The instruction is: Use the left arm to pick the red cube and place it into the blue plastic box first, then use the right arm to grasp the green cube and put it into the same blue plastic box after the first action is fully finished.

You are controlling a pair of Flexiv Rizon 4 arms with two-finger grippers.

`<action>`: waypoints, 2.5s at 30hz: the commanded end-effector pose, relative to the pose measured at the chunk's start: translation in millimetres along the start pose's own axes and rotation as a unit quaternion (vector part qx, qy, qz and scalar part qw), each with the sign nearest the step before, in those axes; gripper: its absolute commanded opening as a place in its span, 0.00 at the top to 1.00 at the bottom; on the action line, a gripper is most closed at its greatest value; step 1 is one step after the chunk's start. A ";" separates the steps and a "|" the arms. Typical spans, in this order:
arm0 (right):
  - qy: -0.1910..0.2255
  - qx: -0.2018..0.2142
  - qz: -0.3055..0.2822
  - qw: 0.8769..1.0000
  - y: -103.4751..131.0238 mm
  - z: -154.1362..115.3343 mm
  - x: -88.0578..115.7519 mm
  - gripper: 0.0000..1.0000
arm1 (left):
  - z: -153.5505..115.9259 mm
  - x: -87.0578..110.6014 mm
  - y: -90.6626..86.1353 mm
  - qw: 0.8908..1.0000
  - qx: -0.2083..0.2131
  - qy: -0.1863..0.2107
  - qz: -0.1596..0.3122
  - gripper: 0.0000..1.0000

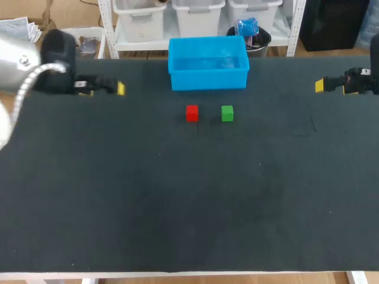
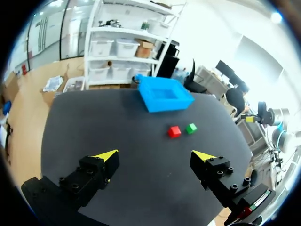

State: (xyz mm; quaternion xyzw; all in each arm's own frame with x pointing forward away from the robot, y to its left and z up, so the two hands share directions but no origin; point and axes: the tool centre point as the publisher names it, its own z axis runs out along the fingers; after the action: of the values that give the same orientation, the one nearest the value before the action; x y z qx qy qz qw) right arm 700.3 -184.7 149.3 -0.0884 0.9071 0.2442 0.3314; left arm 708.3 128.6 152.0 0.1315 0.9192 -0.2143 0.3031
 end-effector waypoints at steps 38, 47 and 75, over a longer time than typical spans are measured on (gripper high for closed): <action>0.000 0.001 0.000 1.000 0.0 -0.3 0.0 0.00 | 122.6 -25.8 -84.5 0.950 -0.246 0.166 -0.097 0.00; 0.000 0.001 0.000 1.000 0.0 -0.3 0.0 0.00 | 149.7 -23.8 -86.0 0.949 -0.235 0.176 -0.114 0.00; 0.000 0.001 0.000 1.000 0.0 -0.3 0.0 0.00 | 225.4 0.2 -77.5 0.957 -0.214 0.170 -0.093 0.00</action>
State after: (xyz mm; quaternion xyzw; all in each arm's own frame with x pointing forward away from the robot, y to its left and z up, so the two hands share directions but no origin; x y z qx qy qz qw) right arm 700.4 -184.6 149.2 -0.0884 0.9071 0.2441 0.3313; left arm 785.2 -36.7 20.6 0.0132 0.9891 -0.0191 0.1451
